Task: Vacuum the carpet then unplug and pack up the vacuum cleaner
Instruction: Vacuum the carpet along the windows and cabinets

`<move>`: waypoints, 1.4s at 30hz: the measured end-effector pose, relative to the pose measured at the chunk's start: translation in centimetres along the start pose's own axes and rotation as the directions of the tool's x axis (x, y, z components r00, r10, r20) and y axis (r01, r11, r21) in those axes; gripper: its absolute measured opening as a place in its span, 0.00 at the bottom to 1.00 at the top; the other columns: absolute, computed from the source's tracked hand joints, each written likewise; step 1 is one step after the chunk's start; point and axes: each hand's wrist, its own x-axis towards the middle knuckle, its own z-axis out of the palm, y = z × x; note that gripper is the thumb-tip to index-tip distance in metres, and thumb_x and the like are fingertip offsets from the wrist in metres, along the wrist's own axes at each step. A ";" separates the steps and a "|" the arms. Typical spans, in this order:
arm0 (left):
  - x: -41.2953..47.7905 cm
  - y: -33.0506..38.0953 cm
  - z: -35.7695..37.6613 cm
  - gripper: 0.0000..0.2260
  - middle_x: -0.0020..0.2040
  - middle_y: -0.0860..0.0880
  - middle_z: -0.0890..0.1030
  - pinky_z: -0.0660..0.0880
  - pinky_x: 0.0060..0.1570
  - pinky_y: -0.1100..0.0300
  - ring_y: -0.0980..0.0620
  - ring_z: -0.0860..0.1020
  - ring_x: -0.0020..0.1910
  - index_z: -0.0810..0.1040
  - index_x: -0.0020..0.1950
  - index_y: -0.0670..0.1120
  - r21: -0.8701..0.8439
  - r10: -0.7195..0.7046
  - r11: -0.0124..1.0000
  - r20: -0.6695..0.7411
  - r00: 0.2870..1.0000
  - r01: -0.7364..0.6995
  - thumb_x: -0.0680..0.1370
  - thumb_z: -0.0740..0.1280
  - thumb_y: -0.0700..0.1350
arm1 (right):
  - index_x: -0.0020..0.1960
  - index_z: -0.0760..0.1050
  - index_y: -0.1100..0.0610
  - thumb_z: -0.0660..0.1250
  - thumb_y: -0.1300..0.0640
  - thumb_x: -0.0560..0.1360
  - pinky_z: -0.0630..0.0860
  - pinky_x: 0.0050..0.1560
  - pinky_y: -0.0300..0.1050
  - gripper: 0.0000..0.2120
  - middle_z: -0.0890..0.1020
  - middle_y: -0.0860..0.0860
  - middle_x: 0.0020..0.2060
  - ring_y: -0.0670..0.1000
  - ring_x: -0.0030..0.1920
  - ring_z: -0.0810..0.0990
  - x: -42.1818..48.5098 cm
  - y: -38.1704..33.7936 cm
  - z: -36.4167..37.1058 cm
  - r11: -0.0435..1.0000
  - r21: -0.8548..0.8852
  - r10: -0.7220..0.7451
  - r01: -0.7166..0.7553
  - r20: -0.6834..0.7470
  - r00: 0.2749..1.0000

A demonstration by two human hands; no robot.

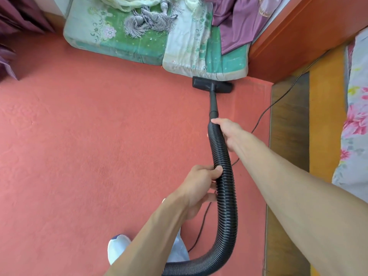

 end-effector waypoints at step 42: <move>-16.9 -2.1 -15.1 0.21 0.47 0.41 0.83 0.80 0.49 0.47 0.48 0.81 0.40 0.79 0.62 0.37 -0.360 0.035 0.933 0.160 0.986 0.026 0.77 0.69 0.52 | 0.41 0.68 0.54 0.66 0.48 0.78 0.57 0.33 0.41 0.13 0.64 0.50 0.32 0.47 0.31 0.61 -12.5 7.6 12.5 1.000 -0.020 0.026 -0.022 0.234 0.972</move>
